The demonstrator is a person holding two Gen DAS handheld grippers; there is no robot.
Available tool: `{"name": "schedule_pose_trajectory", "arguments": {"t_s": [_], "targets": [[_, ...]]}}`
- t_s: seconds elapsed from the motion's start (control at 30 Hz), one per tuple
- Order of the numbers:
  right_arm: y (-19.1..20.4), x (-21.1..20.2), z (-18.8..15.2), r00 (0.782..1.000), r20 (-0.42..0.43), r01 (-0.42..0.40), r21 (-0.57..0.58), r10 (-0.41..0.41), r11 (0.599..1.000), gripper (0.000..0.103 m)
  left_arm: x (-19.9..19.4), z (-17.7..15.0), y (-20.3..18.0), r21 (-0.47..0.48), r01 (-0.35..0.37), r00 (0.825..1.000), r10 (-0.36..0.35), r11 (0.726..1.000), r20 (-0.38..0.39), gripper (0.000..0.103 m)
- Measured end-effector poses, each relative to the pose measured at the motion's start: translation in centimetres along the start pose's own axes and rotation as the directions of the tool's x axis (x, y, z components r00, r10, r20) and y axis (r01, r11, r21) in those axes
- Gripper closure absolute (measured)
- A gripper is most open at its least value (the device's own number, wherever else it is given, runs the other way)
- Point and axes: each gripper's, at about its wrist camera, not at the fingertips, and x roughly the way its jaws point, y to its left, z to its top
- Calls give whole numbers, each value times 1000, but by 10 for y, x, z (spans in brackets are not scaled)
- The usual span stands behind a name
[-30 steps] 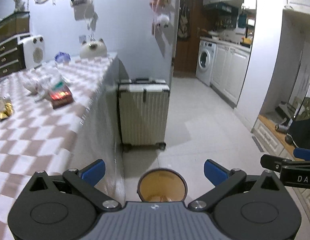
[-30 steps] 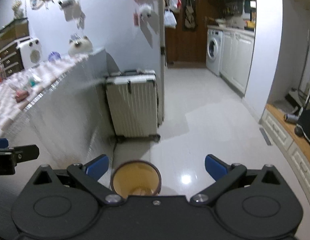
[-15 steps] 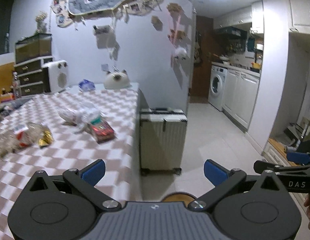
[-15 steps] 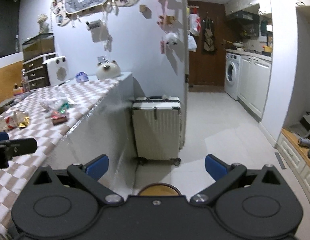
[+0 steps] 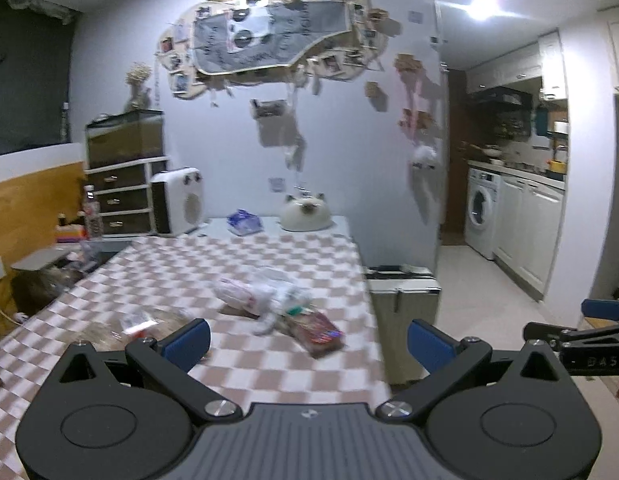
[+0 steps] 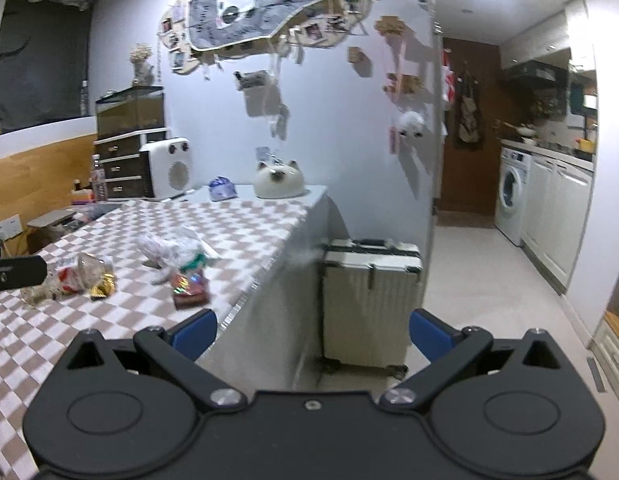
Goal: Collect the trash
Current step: 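Move both open tools back from the wastebasket toward the table, then grasp the gold wrapper with the left tool while the right tool grasps the red snack packet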
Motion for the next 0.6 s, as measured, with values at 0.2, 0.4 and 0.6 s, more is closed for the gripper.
{"name": "schedule_pose_trajectory", "arguments": {"t_s": [0.2,0.4,0.6], "targets": [[35,31,20,998,16,-53,-39,54,998,0,28,15,54,-26,-77,997,77,997,0,0],[62,75,34,995,33,-89,-31,90,996,0,73,18,100,-56,-123,992,122,991,-18,0],[80,115,38,993,31,-113,-2,113,994,0,133,3,131,-127,-130,989,120,983,-82,0]]}}
